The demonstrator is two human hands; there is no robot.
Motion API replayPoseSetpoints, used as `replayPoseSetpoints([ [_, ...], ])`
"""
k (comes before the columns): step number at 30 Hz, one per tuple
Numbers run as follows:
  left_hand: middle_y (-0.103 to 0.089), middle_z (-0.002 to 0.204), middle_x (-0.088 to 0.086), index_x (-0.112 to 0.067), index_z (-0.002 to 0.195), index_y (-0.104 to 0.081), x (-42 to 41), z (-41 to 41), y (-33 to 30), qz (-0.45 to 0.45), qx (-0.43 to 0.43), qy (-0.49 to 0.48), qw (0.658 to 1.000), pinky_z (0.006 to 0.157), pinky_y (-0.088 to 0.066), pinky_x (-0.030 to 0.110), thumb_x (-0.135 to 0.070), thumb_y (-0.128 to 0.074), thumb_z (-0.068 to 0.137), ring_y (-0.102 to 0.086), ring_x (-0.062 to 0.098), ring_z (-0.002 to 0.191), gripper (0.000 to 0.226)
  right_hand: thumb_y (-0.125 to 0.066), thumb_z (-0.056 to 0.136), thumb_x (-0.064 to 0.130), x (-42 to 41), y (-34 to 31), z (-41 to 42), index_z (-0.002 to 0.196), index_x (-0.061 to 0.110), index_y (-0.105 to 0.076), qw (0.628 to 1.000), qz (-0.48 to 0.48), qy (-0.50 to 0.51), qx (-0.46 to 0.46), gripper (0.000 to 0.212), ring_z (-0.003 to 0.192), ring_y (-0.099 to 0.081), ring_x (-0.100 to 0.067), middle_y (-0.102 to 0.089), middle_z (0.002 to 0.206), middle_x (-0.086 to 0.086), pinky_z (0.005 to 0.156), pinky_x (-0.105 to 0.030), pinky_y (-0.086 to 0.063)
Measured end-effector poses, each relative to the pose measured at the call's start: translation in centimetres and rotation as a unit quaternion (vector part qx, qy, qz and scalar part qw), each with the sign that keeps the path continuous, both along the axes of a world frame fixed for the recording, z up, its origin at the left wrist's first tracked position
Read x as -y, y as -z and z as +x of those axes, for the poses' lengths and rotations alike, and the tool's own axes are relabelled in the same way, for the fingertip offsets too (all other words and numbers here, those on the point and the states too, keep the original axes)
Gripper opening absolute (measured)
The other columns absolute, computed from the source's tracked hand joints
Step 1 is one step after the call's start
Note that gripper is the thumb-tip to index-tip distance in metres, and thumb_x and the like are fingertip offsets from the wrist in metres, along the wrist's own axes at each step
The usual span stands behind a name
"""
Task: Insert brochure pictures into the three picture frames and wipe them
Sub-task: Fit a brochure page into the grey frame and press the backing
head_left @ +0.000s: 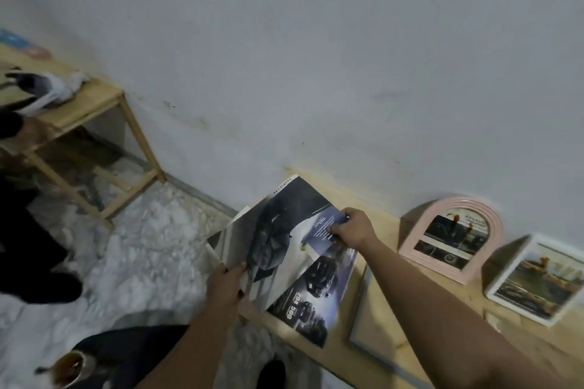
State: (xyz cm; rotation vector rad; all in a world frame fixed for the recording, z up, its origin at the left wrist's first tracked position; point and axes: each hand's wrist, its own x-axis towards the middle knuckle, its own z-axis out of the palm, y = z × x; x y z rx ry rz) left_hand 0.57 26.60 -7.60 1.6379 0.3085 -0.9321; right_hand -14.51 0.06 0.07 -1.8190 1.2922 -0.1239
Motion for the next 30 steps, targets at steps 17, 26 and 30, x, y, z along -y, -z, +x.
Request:
replayPoseSetpoints([
  [17,-0.037,0.162,0.015,-0.025,0.152,-0.044,-3.6,-0.3,7.6,0.289,0.492,0.477,0.668,0.1,-0.049,0.062,-0.06,-0.061,0.08,-0.04,0.046,0.143,0.082,-0.064,0.091,0.02,-0.6,11.6,2.0,0.15,0.03,-0.038,0.996,-0.054,-0.005,-0.075,0.065,0.129,-0.05,-0.035,-0.048,0.144,-0.012,0.103,-0.043,-0.043],
  [26,-0.038,0.162,0.017,-0.023,0.153,-0.044,-1.5,-0.1,8.6,0.305,0.483,0.551,0.608,0.104,-0.039,0.071,-0.076,-0.04,0.081,-0.035,0.053,0.144,0.09,-0.076,0.073,0.068,-0.6,13.2,-1.6,0.159,0.035,-0.009,0.94,-0.121,-0.155,-0.279,0.114,0.144,-0.032,-0.037,-0.032,0.157,-0.01,0.116,-0.066,-0.015],
  [30,-0.038,0.161,0.017,-0.023,0.153,-0.046,-1.3,-0.1,8.4,0.306,0.473,0.548,0.618,0.104,-0.039,0.072,-0.075,-0.04,0.08,-0.033,0.053,0.144,0.09,-0.082,0.071,0.058,-0.9,12.6,-1.3,0.156,0.039,-0.017,0.943,-0.144,-0.157,-0.256,0.108,0.139,-0.039,-0.037,-0.043,0.146,-0.01,0.116,-0.067,-0.015],
])
